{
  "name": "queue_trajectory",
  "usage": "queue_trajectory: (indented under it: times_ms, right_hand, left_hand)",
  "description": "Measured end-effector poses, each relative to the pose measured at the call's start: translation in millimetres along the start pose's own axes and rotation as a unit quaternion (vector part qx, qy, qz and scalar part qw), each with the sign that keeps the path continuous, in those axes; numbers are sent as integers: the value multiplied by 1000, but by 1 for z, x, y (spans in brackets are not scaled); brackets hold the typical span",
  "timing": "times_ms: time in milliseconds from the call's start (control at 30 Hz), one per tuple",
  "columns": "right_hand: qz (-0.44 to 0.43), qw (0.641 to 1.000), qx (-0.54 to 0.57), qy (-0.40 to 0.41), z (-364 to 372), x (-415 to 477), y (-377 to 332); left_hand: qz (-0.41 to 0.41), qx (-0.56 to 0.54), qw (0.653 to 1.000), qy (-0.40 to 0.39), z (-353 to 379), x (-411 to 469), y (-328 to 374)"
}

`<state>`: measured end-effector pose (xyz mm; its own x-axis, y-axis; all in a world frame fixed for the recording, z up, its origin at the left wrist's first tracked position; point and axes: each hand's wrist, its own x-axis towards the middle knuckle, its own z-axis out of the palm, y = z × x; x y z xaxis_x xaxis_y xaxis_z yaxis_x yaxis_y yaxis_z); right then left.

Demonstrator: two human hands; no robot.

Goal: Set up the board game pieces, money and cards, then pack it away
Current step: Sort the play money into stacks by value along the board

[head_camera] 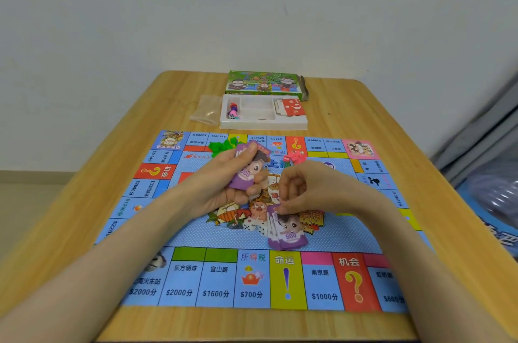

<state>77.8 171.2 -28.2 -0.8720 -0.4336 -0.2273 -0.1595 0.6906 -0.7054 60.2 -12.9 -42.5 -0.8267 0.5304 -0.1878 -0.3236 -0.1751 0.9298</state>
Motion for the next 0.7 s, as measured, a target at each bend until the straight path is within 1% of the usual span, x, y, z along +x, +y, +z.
queue_trajectory:
  times_ms: [100, 167, 267, 333, 400, 467, 533, 600, 700]
  right_hand:
    - [-17, 1000, 2, 10, -3, -1, 1]
    - [-17, 1000, -10, -4, -4, -2, 1]
    - [-12, 998, -45, -38, -2, -2, 2]
    - [-14, 999, -41, -31, -1, -2, 2]
    - [-18, 1000, -1, 4, -3, -2, 0]
    - [-19, 996, 47, 66, -4, -2, -2]
    - [-16, 985, 109, 130, -4, -1, -3]
    - [-29, 969, 162, 183, -1, 1, -4]
    - [-76, 953, 186, 228, 5, 4, -5]
  left_hand:
    - [-1, 6, 1000, 4, 1, -1, 1]
    - [-2, 4, 1000, 2, 2, -1, 1]
    - [-19, -25, 999, -16, 0, 1, 0]
    - [-40, -57, 997, -36, -3, 1, 1]
    - [-47, -76, 995, -44, -4, -1, 1]
    - [-37, -74, 996, -34, -2, -3, 2]
    - [-20, -52, 998, -25, 0, -4, 2]
    - [-10, -23, 999, -40, 2, -4, 2]
    - [2, 18, 999, -49, 4, -7, 2]
